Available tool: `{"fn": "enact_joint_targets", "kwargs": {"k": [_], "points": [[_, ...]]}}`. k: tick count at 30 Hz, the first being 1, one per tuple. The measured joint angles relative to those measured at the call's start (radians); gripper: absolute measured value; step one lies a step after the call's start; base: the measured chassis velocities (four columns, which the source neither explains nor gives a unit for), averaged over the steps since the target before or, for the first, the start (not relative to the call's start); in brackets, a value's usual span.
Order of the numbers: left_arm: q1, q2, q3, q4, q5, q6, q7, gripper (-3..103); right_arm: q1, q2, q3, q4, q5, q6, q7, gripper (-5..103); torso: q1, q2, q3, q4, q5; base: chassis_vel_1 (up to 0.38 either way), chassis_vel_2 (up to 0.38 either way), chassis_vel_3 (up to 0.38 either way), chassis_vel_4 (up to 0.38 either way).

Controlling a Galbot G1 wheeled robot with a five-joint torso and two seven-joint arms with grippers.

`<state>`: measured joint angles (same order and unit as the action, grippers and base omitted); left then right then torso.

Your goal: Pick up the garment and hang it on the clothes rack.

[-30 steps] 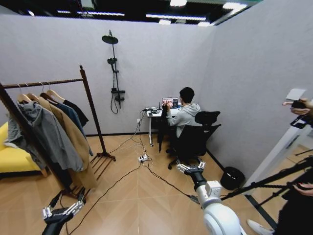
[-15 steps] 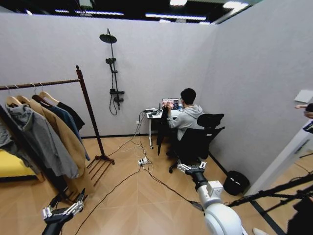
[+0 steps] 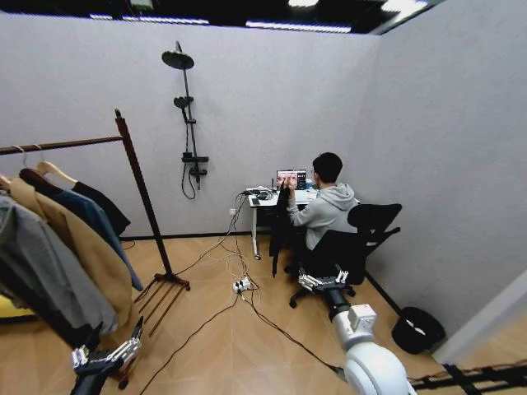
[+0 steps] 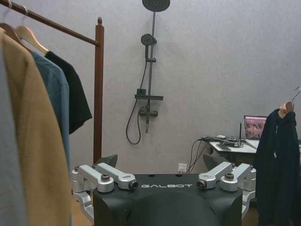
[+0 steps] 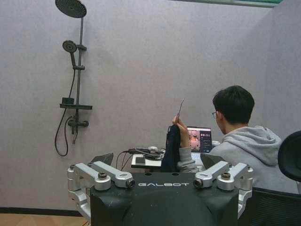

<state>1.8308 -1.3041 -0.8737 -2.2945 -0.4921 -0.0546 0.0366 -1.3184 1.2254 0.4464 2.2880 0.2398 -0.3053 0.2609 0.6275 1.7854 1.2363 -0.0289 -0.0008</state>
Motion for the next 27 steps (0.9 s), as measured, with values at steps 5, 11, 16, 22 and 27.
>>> {"fn": "enact_joint_targets", "kwargs": {"k": [5,11,16,22,27], "points": [[0.0,0.0,0.0,0.0,0.0,0.0,0.0,100,-0.008,0.0,0.002,0.008,-0.003,0.0,0.002,100,0.0,0.0,0.0,0.0001,0.0013,-0.36,0.36,0.366,-0.359],[0.0,0.0,0.0,0.0,0.0,0.0,0.0,100,-0.025,0.001,0.004,0.026,-0.013,0.0,0.009,100,0.0,0.0,0.0,0.0001,0.0005,-0.361,0.352,0.353,-0.36],[0.0,0.0,0.0,0.0,0.0,0.0,0.0,100,-0.032,0.001,0.004,0.033,-0.016,0.0,0.012,100,0.0,0.0,0.0,0.0001,0.0013,-0.342,0.358,0.352,-0.356],[0.0,0.0,0.0,0.0,0.0,0.0,0.0,100,-0.042,0.011,0.005,0.037,-0.027,0.003,0.014,100,0.0,0.0,0.0,0.0003,0.001,-0.349,0.363,0.362,-0.347],[0.0,0.0,0.0,0.0,0.0,0.0,0.0,100,-0.025,0.013,0.037,0.032,-0.024,0.005,0.025,100,0.001,-0.001,0.0,0.0003,0.0014,-0.294,0.299,0.308,-0.294]]}}
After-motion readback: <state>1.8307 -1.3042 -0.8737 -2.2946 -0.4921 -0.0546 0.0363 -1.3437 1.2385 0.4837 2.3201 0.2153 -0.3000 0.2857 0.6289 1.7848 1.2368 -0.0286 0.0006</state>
